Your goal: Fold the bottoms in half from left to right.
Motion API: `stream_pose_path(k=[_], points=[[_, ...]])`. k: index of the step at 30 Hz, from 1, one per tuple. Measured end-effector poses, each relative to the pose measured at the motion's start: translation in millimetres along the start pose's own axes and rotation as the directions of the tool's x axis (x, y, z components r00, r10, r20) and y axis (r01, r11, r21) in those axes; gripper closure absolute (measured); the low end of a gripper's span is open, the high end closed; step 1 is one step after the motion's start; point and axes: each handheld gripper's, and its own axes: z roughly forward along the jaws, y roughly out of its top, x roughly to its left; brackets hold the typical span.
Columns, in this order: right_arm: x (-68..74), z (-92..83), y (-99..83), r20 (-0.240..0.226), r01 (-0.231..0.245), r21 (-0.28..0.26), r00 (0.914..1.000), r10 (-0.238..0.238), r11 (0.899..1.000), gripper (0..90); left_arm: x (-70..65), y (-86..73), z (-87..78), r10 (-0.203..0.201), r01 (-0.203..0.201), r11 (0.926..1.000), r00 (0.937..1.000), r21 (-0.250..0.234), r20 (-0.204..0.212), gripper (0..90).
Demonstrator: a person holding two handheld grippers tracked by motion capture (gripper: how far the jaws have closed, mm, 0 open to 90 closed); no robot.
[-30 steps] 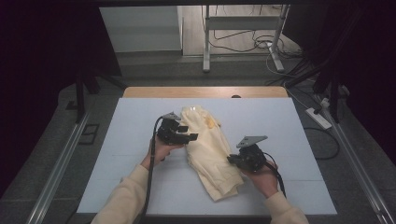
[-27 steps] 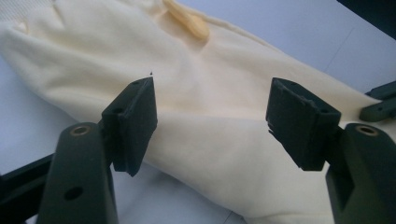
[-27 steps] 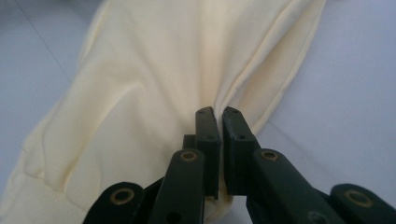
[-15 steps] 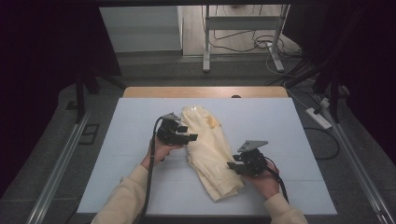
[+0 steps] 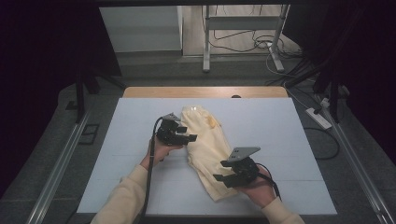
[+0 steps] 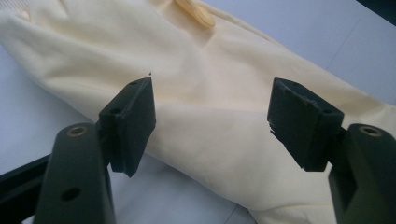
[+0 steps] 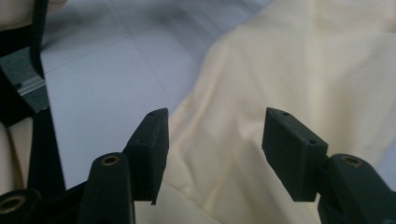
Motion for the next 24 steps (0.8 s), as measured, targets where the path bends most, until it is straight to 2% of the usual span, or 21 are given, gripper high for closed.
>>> stream_pose_path(k=[3,10,13,15,16,19,22,24], points=[[9.0,7.4,1.0,-0.024,0.019,0.024,0.9996,-0.018,1.0,40.4,-0.6,0.2,-0.3,0.006,-0.006,1.0,0.9999,0.003,-0.008,31.0],[14.4,20.9,-4.6,-0.021,0.032,0.095,0.9993,-0.03,0.995,40.2,-0.4,0.1,-0.1,0.004,-0.004,1.0,0.9999,0.002,-0.011,30.8],[14.8,26.9,-7.5,-0.003,0.037,0.145,0.9993,-0.037,0.989,47.1,-0.6,0.2,0.0,0.004,-0.004,1.0,0.9999,-0.001,-0.011,30.4],[14.6,29.7,-9.2,-0.02,0.036,0.162,0.9992,-0.034,0.986,56.9,-0.9,0.3,0.1,0.003,-0.003,1.0,0.9999,-0.002,-0.01,30.3],[14.5,29.6,-9.2,-0.04,0.03,0.16,0.9989,-0.024,0.987,62.5,-0.9,0.2,0.2,0.003,-0.003,1.0,0.9999,-0.002,-0.01,30.2],[15.2,27.7,-7.6,-0.045,0.026,0.154,0.9988,-0.019,0.988,72.6,-0.5,0.1,0.1,0.003,-0.003,1.0,0.9999,-0.001,-0.011,30.1],[16.5,24.8,-6.5,-0.06,0.032,0.129,0.9979,-0.024,0.991,75.7,-0.7,0.4,-0.7,0.007,-0.007,1.0,0.9999,-0.001,-0.012,30.1],[18.4,21.9,-4.3,-0.087,0.026,0.093,0.9961,-0.018,0.995,76.2,-0.7,0.4,-1.0,0.006,-0.006,1.0,0.9999,-0.006,-0.012,30.1]])
